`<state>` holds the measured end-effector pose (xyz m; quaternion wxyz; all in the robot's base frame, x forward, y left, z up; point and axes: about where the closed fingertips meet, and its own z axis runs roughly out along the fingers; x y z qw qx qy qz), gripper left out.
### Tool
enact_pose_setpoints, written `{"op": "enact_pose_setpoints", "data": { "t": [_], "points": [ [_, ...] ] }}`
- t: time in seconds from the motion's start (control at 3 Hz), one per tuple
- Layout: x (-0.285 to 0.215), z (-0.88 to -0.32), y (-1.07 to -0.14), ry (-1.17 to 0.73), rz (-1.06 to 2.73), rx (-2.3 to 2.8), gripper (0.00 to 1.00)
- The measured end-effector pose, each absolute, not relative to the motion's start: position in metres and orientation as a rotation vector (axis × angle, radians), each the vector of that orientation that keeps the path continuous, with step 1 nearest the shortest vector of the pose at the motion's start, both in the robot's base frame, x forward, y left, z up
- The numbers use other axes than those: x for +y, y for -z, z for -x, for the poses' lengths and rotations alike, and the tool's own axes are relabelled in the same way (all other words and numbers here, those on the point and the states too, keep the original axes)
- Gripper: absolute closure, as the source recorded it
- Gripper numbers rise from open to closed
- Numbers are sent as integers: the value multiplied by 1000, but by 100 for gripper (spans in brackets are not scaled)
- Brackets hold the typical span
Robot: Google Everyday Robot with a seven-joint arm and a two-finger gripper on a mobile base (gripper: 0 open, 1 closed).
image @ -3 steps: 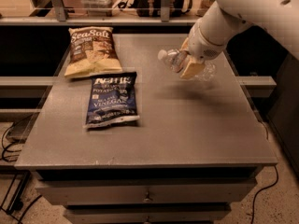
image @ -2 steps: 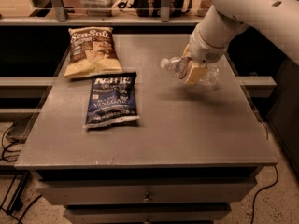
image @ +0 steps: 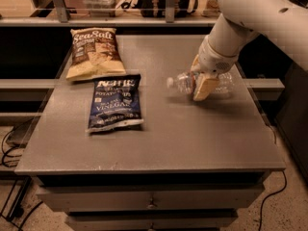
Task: Knock water bottle over
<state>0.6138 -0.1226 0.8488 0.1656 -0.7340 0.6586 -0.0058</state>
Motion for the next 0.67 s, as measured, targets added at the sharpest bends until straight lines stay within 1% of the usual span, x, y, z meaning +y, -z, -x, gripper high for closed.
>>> {"op": "enact_pose_setpoints", "data": {
  "t": [0.33, 0.67],
  "points": [
    [-121, -614, -848, 17, 2093, 1874, 0],
    [-121, -614, -848, 17, 2093, 1874, 0]
  ]
}}
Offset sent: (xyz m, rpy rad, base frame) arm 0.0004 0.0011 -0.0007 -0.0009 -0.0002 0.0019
